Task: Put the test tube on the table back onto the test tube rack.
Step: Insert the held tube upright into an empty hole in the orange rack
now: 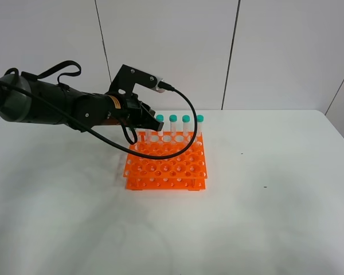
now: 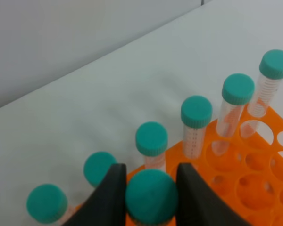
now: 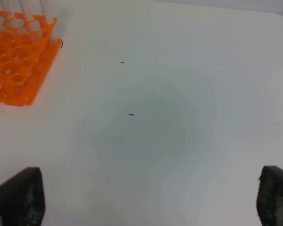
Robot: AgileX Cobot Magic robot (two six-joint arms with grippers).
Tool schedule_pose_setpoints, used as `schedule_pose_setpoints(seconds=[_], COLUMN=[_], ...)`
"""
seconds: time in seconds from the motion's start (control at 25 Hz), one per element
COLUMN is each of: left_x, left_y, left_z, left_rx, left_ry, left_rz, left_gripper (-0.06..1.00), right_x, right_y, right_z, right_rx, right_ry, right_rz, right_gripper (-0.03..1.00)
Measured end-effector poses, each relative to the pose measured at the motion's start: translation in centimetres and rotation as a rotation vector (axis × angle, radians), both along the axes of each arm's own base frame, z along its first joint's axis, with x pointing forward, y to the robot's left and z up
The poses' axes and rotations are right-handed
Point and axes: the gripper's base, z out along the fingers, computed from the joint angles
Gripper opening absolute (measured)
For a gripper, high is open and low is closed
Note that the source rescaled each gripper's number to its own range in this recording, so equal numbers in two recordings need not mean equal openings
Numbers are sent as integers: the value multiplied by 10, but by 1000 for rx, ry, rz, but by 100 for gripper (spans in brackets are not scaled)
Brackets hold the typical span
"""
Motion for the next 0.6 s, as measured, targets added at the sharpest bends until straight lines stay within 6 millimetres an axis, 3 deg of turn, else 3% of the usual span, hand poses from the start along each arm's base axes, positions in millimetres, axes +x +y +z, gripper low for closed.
schedule_pose_setpoints(seconds=[0.6], left_x=[0], left_y=[3], left_z=[-3], left_rx=[25], left_ry=[39], left_rz=[11], left_gripper=[1], right_x=[0], right_y=[0], right_z=[0], right_rx=[0], right_ry=[0], right_rz=[0], right_gripper=[100])
